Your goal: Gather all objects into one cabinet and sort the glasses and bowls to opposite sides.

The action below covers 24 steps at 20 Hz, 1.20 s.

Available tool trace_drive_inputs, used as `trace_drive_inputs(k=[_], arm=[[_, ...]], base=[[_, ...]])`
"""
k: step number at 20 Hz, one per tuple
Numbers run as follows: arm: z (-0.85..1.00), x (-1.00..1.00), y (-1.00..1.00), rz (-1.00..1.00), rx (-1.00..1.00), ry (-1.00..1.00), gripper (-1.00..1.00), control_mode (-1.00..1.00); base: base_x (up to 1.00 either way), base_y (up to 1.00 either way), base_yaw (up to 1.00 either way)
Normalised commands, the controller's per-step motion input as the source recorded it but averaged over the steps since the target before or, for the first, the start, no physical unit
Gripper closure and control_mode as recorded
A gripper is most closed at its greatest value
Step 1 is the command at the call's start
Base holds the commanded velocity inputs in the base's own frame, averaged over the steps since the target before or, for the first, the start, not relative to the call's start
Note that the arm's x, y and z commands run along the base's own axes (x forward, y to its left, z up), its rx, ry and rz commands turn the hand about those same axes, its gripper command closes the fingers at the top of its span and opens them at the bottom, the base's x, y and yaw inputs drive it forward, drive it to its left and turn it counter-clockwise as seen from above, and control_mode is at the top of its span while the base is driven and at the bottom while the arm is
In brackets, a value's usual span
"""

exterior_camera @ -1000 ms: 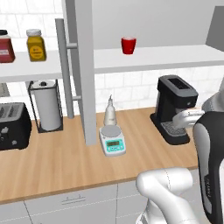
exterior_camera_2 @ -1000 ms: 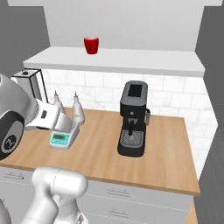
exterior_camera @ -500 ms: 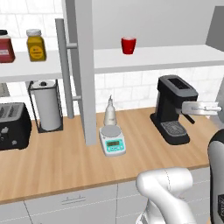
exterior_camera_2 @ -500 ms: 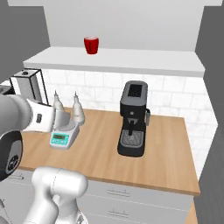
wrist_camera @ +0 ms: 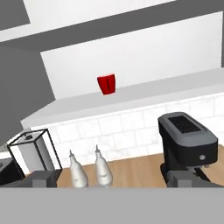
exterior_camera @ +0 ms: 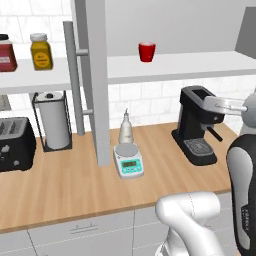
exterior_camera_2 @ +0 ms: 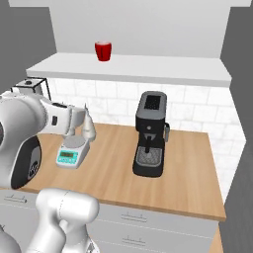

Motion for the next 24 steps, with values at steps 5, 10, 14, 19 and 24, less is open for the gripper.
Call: trace_drive_inputs(k=[5, 10, 14, 19, 24], arm=[[0.07, 0.37, 0.00, 0.00, 0.00, 0.00, -1.00, -1.00], [0.27, 0.25, -0.03, 0.00, 0.02, 0.00, -1.00, -1.00], [0.35, 0.06, -0.03, 0.00, 0.00, -0.05, -1.00, -1.00], [0.20, 0.30, 0.00, 0.00, 0.00, -0.01, -1.00, -1.00], [0.00, 0.35, 0.00, 0.03, -0.05, 0.00, -1.00, -1.00]], base=[[0.00, 0.00, 0.00], [0.00, 0.00, 0.00], [0.00, 0.00, 0.00], [0.00, 0.00, 0.00], [0.00, 0.00, 0.00]])
